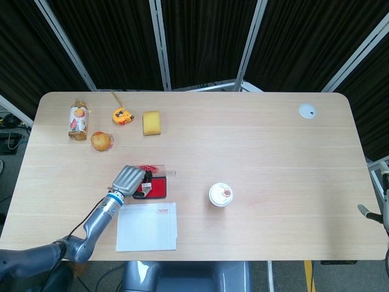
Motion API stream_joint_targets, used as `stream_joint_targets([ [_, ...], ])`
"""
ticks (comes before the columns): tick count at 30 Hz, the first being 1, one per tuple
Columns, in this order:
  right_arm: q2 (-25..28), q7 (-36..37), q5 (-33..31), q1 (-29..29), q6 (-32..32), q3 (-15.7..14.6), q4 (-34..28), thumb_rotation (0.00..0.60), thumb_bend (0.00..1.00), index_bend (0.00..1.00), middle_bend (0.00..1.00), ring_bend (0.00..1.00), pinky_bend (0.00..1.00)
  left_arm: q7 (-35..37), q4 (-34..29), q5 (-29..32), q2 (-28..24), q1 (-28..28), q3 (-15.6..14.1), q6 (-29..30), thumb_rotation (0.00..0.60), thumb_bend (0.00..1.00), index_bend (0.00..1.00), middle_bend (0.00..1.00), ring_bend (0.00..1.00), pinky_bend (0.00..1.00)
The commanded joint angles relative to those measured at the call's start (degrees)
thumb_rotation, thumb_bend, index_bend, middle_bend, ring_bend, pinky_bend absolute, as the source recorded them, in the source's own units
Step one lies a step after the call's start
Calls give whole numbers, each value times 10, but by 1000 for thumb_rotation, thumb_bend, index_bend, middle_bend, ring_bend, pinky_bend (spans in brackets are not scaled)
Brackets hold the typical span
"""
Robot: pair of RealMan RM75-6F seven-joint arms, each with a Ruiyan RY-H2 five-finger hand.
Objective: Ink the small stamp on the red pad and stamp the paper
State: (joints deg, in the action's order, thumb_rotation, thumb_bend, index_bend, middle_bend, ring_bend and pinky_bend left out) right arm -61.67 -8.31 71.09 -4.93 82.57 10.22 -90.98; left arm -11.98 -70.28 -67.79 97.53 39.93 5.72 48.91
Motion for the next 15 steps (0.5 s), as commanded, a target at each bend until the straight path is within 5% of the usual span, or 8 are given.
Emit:
stream_joint_targets([
  [1,0,0,0,0,0,0,0,600,0,0,0,0,0,3,6,-2,3,-1,-2,-1,600,367,569,565,787,742],
  [15,-1,0,-2,0,-2,0,2,600,0,0,0,0,0,33,10,-18,-2,-7,0,5,600,367,570,566,787,742],
])
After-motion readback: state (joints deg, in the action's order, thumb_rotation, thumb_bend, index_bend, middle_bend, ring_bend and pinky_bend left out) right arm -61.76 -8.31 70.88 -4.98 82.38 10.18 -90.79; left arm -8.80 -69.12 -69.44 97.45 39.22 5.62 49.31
